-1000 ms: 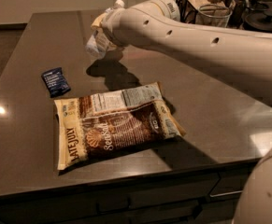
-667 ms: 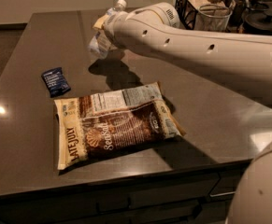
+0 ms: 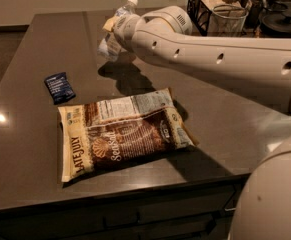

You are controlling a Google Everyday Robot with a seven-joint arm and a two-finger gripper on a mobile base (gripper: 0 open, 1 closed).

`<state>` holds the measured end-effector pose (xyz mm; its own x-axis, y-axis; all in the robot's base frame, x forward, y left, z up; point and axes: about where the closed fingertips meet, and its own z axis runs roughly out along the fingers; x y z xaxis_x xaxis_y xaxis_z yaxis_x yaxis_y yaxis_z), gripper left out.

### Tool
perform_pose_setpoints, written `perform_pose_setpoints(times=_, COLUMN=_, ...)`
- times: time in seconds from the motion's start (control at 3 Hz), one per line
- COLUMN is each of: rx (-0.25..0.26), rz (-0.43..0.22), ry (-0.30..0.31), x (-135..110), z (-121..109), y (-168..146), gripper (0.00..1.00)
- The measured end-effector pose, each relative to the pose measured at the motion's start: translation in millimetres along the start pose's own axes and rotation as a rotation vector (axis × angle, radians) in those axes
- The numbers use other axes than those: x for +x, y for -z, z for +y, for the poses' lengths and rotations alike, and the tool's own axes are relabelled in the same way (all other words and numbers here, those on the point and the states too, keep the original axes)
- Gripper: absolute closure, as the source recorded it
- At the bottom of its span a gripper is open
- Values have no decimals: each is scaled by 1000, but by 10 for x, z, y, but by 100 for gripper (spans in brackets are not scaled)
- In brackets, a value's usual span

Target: Place blue plastic bottle upright

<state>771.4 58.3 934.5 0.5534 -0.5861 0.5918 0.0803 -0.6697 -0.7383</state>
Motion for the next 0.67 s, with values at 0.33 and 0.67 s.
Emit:
perform_pose_setpoints(times=0.33, rx=26, rz=-2, ry=26, x=-1, z=-65, y=-5, gripper=100)
perform_pose_setpoints(times=0.67, rx=79, rz=-10, ry=62, x=-12, z=-198, y=-10, gripper=100)
